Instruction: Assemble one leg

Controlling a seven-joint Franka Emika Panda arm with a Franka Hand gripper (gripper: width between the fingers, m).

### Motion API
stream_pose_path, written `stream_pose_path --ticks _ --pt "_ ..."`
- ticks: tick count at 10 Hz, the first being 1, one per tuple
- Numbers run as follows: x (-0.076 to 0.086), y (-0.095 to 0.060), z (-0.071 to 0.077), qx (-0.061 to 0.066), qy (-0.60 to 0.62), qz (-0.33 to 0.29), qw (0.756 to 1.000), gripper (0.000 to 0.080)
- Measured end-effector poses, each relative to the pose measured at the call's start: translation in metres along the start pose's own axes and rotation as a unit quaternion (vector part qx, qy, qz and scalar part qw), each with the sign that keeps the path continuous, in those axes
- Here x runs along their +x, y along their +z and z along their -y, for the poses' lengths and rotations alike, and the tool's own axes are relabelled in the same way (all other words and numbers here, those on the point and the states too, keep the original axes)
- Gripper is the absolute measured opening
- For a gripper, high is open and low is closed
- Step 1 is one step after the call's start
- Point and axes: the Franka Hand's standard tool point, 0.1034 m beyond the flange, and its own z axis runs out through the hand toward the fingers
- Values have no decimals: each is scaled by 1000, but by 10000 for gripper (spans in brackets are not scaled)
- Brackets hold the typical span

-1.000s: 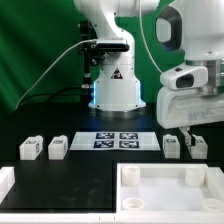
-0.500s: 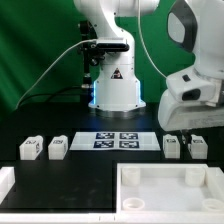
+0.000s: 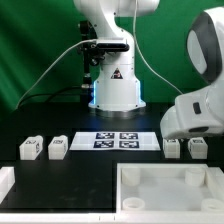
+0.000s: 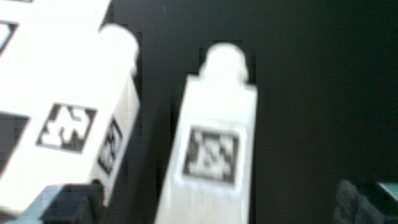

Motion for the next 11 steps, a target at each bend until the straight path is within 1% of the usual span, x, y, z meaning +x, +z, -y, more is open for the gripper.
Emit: stream_pose_path --ticks 1,4,5,8,9,10,11 --pt "7 5 3 0 6 1 1000 649" --pt "8 26 6 -3 10 15 1000 649" --pt "8 29 8 -5 10 17 1000 649" --pt "8 29 8 -5 9 17 1000 640" --pt "8 29 7 -5 9 17 1000 488" --pt "8 29 7 -5 9 17 1000 284" --pt "8 29 7 -5 9 18 1000 284"
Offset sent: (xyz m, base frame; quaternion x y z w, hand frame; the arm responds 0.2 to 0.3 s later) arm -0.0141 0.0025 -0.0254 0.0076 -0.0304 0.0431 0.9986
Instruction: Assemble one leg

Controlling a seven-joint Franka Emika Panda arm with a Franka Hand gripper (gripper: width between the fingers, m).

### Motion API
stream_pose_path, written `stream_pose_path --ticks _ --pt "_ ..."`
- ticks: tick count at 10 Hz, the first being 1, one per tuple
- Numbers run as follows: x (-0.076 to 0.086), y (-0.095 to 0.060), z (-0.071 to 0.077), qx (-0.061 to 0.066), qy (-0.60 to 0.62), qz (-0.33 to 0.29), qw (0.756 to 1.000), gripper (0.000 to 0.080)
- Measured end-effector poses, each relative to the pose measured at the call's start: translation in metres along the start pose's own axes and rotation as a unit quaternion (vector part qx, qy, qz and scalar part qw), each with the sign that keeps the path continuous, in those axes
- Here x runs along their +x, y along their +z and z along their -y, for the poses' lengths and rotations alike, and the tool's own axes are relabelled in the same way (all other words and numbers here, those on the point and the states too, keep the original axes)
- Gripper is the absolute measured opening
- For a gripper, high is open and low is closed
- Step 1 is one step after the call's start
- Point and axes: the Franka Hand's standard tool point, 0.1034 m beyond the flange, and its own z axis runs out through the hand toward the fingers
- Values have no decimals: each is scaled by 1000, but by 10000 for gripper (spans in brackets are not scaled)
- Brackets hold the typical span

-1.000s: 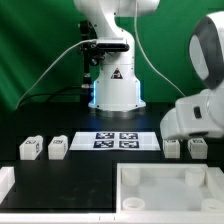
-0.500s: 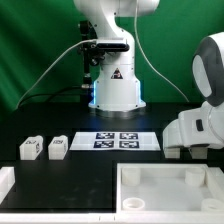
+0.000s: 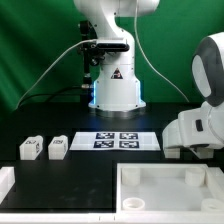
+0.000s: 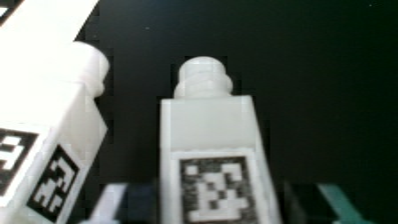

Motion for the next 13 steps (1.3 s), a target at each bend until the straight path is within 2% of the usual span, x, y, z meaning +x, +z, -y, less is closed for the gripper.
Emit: stream_pose_path --ticks 7,8,9,10,11,12,13 --pt "0 0 0 0 0 0 1000 290" --pt "2 -4 -3 -4 -15 -5 1000 290" --pt "-2 -29 -12 -12 -41 -24 999 291" --pt "-15 -58 -20 -10 -50 -34 998 291" --pt "-20 -79 -26 -6 -51 -52 997 291" --pt "-25 -108 -34 0 -47 -110 993 291" --pt "-40 -136 -48 4 -43 -172 984 291"
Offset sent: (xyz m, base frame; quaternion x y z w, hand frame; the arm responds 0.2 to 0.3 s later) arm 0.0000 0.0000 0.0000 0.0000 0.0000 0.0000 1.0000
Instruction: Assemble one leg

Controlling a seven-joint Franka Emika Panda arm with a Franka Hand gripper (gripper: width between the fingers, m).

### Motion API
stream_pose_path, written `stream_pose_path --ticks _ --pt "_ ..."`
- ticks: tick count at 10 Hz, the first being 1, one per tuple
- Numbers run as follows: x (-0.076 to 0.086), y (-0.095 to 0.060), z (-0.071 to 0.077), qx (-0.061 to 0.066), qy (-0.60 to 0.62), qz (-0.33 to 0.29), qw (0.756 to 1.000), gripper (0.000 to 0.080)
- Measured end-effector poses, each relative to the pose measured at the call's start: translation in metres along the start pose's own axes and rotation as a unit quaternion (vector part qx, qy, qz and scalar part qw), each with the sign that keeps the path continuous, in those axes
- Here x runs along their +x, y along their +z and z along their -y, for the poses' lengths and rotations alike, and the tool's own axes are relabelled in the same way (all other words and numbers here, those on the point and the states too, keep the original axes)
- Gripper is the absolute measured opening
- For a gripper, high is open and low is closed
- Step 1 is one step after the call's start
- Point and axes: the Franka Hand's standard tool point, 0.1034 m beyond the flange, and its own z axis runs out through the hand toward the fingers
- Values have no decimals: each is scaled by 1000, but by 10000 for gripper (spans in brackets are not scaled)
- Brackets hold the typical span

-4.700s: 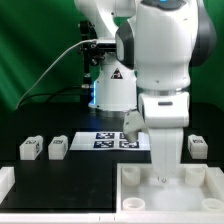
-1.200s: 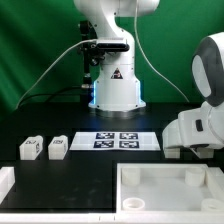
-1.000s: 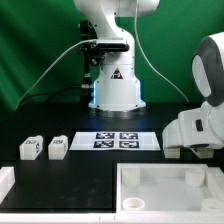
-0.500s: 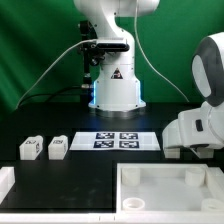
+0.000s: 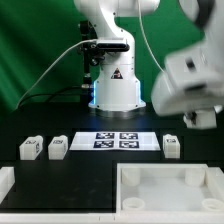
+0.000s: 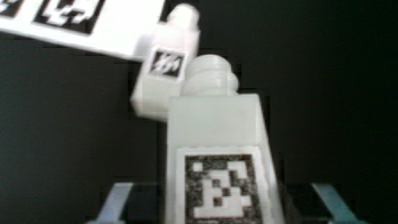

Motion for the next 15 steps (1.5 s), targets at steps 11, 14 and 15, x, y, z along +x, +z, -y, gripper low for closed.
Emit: stream_pose_path --ticks 11,14,15 --pt "69 -109 -75 -50 -51 -506 859 291" --pt "70 -99 -86 -74 -50 -558 825 291" --pt "71 -99 -83 -73 -52 -558 825 291"
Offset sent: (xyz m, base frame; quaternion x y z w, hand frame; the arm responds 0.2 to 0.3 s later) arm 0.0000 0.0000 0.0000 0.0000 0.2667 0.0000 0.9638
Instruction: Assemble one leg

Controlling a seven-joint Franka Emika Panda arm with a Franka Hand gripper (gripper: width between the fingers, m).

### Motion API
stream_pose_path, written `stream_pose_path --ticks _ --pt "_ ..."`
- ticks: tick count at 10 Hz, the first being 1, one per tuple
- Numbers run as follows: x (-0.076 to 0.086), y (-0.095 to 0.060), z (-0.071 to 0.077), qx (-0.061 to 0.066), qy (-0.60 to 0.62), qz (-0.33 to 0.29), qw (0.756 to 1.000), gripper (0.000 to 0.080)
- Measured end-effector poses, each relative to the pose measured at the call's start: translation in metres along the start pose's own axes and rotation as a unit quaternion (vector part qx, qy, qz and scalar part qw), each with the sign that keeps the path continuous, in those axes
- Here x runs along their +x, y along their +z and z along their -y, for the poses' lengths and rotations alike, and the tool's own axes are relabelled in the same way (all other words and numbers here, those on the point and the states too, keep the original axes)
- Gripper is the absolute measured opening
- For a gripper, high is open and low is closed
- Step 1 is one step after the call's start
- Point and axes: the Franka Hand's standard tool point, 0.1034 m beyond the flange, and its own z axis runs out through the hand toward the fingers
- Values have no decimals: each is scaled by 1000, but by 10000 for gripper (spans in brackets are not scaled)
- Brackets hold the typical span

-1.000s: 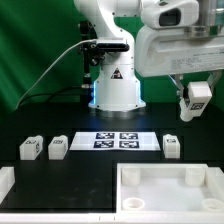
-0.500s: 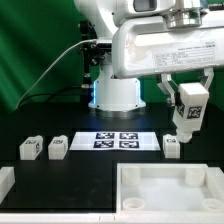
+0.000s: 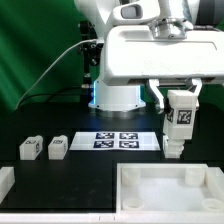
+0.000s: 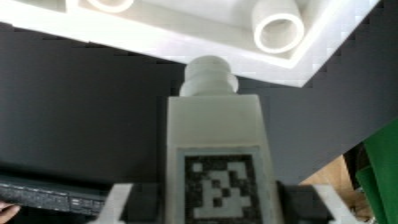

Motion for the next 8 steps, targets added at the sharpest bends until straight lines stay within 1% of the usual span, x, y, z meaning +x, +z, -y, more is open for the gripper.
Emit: stream_pose_path --ticks 1,2,3,4,6,8 --pt "-7 15 11 11 0 10 1000 291" --pt "-2 28 18 26 1 27 999 291" --pt "6 35 21 32 1 26 999 291" --pt "5 42 20 34 3 27 999 291" --pt "2 57 30 42 4 33 999 291" --pt "3 65 34 46 5 33 998 291"
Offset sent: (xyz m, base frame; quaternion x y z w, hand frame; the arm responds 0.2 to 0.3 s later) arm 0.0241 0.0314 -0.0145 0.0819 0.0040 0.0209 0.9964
